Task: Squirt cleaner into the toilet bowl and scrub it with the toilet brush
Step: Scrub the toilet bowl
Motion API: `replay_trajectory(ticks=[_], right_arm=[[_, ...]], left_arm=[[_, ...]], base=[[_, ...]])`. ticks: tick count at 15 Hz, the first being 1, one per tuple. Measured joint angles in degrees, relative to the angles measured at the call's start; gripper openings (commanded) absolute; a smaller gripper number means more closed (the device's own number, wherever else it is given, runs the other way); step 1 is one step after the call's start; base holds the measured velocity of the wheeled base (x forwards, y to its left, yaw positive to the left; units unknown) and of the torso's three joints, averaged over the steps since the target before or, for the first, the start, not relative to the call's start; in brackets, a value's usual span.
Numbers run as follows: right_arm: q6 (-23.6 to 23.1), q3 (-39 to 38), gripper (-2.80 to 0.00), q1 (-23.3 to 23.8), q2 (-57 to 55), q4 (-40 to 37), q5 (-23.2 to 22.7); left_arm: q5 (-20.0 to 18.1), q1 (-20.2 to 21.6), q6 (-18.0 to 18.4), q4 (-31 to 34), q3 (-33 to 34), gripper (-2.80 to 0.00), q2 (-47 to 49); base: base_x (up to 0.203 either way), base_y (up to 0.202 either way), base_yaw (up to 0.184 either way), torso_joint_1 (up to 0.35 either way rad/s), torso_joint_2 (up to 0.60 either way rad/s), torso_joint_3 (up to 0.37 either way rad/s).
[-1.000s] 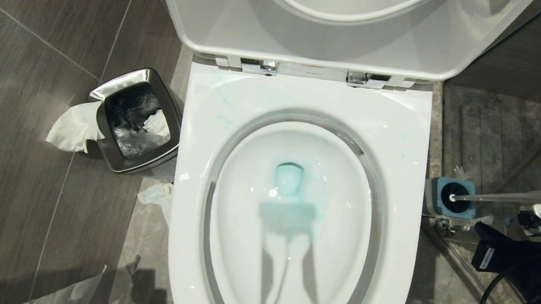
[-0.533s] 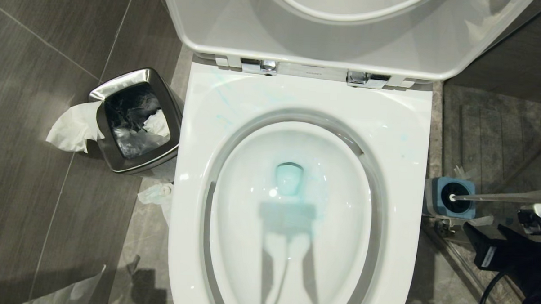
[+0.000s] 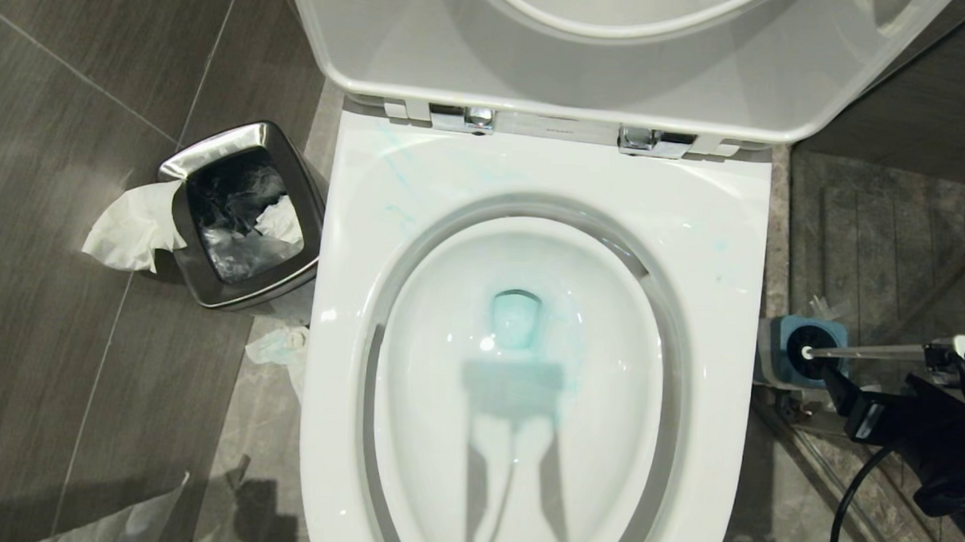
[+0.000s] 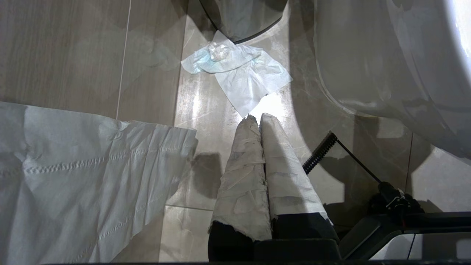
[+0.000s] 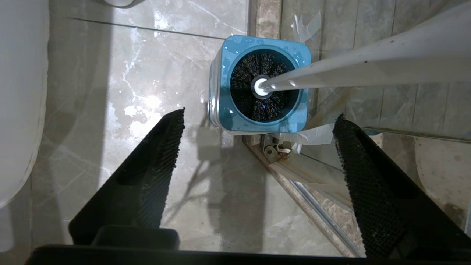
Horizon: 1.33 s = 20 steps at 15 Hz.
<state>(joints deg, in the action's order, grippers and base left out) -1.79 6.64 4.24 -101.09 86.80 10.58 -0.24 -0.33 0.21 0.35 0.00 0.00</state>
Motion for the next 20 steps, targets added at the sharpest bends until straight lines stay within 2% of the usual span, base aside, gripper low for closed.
replay_trajectory(ticks=[5, 7, 9, 13, 18, 20], right_arm=[[-0.4, 0.5, 0.00, 1.5, 0.6, -0.1, -0.2], [-0.3, -1.5, 0.00, 2.4, 2.7, -0.3, -2.8], [-0.7, -2.5, 0.00, 5.0, 4.2, 0.0, -7.7], [-4.0, -2.2, 0.00, 10.1, 5.2, 0.3, -13.4], [-4.3, -1.6, 0.00, 10.9, 5.7, 0.3, -14.1], [-4.7, -1.5, 0.00, 10.9, 6.1, 0.4, -15.6]], left_arm=[[0.0, 0.0, 0.0, 0.0, 0.0, -2.80, 0.0], [0.0, 0.0, 0.0, 0.0, 0.0, -2.80, 0.0], [0.0, 0.0, 0.0, 0.0, 0.0, -2.80, 0.0], [0.0, 0.0, 0.0, 0.0, 0.0, -2.80, 0.0], [0.0, 0.0, 0.0, 0.0, 0.0, -2.80, 0.0], [0.0, 0.0, 0.0, 0.0, 0.0, -2.80, 0.0]], base=[[0.000, 0.000, 0.000, 0.000, 0.00, 0.000], [0.000, 0.000, 0.000, 0.000, 0.00, 0.000], [0.000, 0.000, 0.000, 0.000, 0.00, 0.000], [0.000, 0.000, 0.000, 0.000, 0.00, 0.000], [0.000, 0.000, 0.000, 0.000, 0.00, 0.000], [0.000, 0.000, 0.000, 0.000, 0.00, 0.000]])
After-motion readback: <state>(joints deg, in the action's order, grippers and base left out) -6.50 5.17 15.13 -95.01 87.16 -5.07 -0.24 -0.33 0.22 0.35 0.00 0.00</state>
